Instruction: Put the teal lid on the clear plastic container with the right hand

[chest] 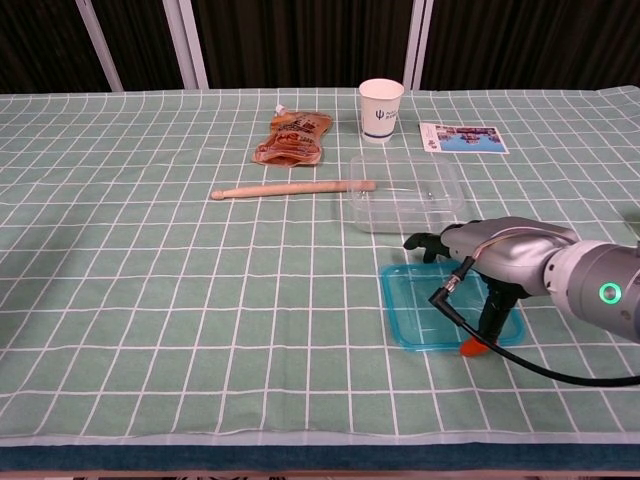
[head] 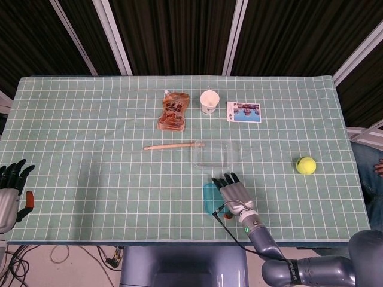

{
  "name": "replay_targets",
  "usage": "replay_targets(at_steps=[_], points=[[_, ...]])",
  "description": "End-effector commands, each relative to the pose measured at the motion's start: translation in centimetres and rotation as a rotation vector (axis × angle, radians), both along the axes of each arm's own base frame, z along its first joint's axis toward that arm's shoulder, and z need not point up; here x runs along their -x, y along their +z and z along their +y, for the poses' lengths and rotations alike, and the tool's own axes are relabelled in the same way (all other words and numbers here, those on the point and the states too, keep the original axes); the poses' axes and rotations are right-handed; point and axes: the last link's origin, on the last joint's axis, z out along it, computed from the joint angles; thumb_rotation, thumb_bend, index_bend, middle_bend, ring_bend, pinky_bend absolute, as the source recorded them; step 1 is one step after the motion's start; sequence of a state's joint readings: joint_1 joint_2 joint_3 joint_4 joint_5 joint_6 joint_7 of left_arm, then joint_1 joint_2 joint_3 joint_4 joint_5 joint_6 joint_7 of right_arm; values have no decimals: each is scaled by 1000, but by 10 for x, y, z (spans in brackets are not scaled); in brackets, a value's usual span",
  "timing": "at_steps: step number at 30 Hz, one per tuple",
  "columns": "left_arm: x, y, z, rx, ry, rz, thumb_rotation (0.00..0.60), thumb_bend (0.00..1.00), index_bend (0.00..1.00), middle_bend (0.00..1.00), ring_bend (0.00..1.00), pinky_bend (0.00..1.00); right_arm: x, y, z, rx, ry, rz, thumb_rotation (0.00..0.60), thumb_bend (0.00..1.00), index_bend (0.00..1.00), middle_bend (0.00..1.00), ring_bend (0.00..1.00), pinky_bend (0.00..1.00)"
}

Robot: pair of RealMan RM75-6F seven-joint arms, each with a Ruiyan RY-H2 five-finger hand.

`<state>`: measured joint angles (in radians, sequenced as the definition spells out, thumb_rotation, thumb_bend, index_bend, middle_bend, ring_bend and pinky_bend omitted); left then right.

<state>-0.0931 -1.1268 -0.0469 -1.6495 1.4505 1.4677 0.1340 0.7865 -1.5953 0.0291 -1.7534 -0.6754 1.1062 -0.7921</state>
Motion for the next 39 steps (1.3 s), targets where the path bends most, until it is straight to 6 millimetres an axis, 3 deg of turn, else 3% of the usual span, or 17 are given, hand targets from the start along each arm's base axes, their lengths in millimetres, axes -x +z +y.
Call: replay_targets(at_steps=[1, 6, 17, 24, 39], points=[[0, 0, 0, 0, 0, -1, 600, 657, 111, 0, 0, 0, 0, -1, 0, -3, 0, 2, 600, 126, 2, 244, 0, 0], [0, 0, 0, 0, 2, -2, 600, 657, 111, 0, 0, 0, 2, -3, 0, -10, -1, 7, 600, 126, 2, 258, 0, 0], [0, 1, 0, 1, 5, -7, 600, 657, 111, 0, 0, 0, -2, -2, 0, 8, 3, -60, 600, 140, 53, 411, 75, 0], [1, 1, 0, 1, 8, -9, 600, 657, 111, 0, 0, 0, -4, 5, -2, 20, 11, -115, 600, 193, 66, 436, 93, 0], [1, 1, 0, 1, 10, -9, 600, 657, 111, 0, 0, 0, -2, 13, -3, 31, 12, -158, 600, 193, 67, 441, 97, 0]])
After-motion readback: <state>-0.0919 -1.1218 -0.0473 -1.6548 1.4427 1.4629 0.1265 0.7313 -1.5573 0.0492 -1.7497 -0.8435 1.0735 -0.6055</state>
